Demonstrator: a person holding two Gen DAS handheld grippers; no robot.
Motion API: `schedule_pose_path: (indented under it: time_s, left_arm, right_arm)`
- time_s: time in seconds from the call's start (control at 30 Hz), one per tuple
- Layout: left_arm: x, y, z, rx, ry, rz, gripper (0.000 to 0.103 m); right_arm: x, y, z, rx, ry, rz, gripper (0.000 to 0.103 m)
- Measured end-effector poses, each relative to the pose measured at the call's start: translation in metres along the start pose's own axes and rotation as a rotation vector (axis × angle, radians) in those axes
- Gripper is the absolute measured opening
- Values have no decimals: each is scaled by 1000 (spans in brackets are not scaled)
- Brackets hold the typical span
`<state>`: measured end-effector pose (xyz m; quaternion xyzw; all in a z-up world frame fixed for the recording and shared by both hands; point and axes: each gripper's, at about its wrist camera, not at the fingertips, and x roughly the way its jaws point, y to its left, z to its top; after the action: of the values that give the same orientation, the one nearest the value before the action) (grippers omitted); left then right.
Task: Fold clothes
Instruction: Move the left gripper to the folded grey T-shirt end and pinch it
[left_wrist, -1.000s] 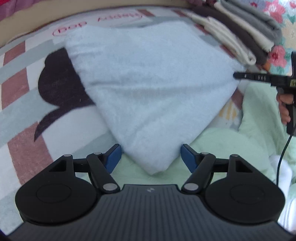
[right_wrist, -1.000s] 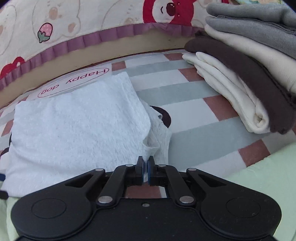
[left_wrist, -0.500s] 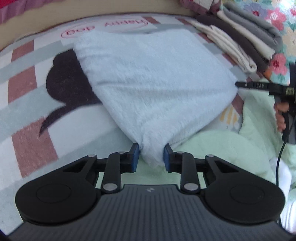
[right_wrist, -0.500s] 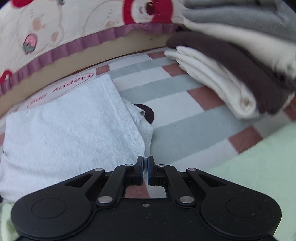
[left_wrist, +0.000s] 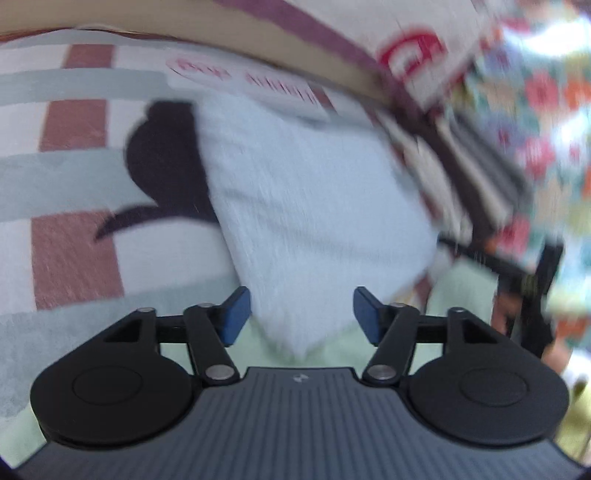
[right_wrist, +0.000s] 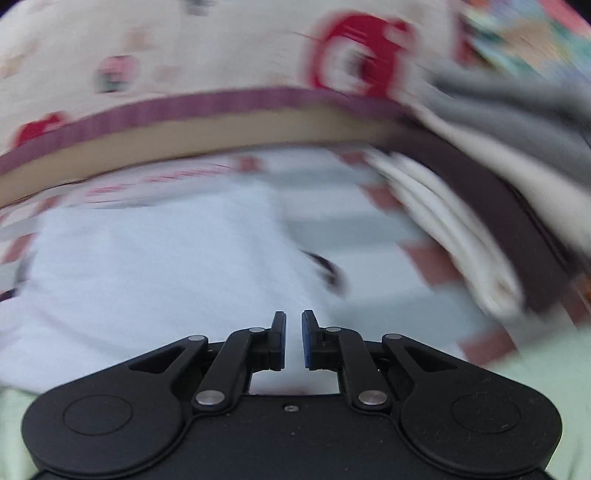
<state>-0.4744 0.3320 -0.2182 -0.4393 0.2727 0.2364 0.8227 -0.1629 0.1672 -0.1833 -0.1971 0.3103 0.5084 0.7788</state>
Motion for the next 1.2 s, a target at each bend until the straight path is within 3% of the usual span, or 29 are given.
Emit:
schedule_pose_path:
  time_s: [0.13,0.2,0.23,0.4,0.47,0.5,0.53,0.63,0.7,0.77,0.93,1.13,1.2]
  left_arm:
    - [26,13,38,16,-105,94,64]
    - [45,24,54,-14,-112,96,64]
    - [56,30,62,-34,-110,91,64]
    - [99,47,84,-83,-139,66,66]
    - [105,50,86,-97,-171,44,59]
    - [108,51,88,-97,-178,39,28]
    - [108,54,90,-95,-179,36,19]
    - [102,70,96,-122,-217,20,15]
    - [101,83,99,-150,-237,37,11]
    - [100,92,99,-190,-251,27,10]
    - [102,84,103,-147,-254,61,8]
    - [100,83,104,-151,-257,91,7]
    - [88,85,108,-126,-280,130,4]
  right_arm:
    - [1,59,20,-132,34,318,34]
    - [5,95,22,-209,72,455,43]
    - [7,116,21,-264,90,498,48]
    - [14,192,0,-509,146,655,50]
    - [19,210,-9,-593,147,610,51]
    - [21,217,-13,-622,143,582,53]
    - [23,218,-16,-630,143,561,58]
    - [24,218,-26,-645,137,518,55]
    - [22,216,-31,-654,123,527,42]
    - [21,211,-27,-625,132,526,18]
    - [13,187,-6,-468,185,584,14]
    - [7,189,-6,-485,186,636,12]
    - [-1,196,-11,-543,193,674,7]
